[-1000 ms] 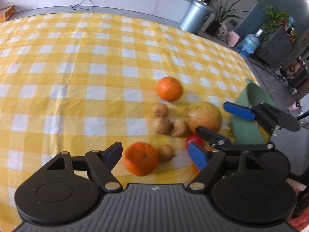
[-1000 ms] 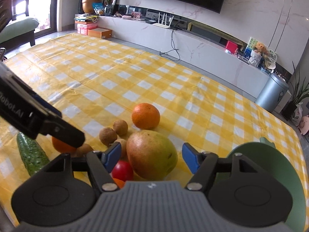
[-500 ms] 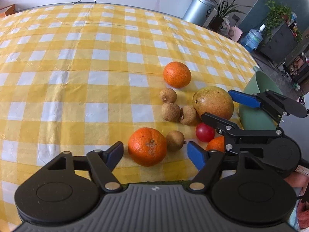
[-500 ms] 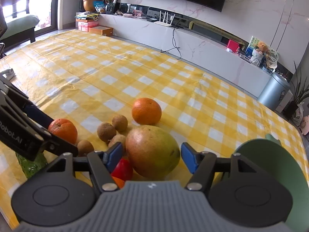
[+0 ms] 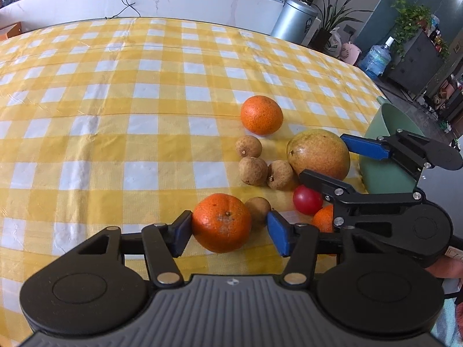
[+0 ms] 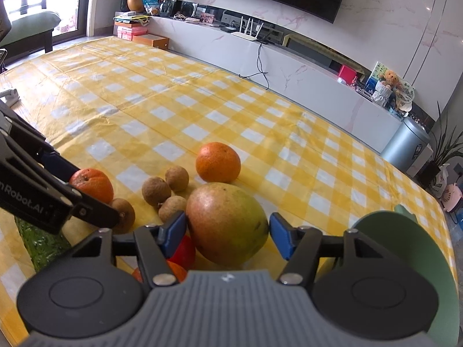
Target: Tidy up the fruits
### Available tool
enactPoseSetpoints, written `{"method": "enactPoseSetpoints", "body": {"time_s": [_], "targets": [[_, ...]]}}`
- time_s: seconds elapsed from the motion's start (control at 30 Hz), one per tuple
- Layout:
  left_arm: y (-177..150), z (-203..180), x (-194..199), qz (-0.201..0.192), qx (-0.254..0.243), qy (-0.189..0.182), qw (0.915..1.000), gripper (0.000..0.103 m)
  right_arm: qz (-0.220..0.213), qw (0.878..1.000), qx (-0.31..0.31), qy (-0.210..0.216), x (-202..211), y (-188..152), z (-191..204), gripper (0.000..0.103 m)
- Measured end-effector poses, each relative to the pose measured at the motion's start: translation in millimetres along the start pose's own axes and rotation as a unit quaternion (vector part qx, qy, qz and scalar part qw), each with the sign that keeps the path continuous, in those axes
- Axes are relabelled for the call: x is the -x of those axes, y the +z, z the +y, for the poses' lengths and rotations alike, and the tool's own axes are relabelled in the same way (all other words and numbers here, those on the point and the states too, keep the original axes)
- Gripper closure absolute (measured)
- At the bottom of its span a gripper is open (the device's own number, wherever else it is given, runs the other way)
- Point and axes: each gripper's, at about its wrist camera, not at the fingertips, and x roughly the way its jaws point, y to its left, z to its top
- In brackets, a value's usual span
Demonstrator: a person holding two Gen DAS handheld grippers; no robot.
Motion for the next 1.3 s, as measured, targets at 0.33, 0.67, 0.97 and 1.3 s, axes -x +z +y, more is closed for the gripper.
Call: {"method": "enactPoseSetpoints", "body": {"time_s": [0.33, 0.67, 0.97, 1.3], "targets": [[1, 4, 0, -0.005, 0.005, 0.002, 1.0000, 0.055, -0.004, 1.000, 0.002, -0.003, 1, -1, 2, 0.043], [0, 1, -2, -0.004, -0.005, 0.009, 0.9999, 0.048, -0.010, 1.000, 0.021, -0.011, -1, -3, 6, 0.042], [-4, -11, -4, -0.011, -0.063, 0.032, 0.9974, 0.049, -0.010, 0.999, 0.029, -0.011, -1, -3, 7, 0.042], [-4, -10, -2, -0.020, -0.057, 0.026, 0.9978, 0.054, -0.023, 0.999, 0.032, -0.017, 4, -4, 9, 0.044]]}}
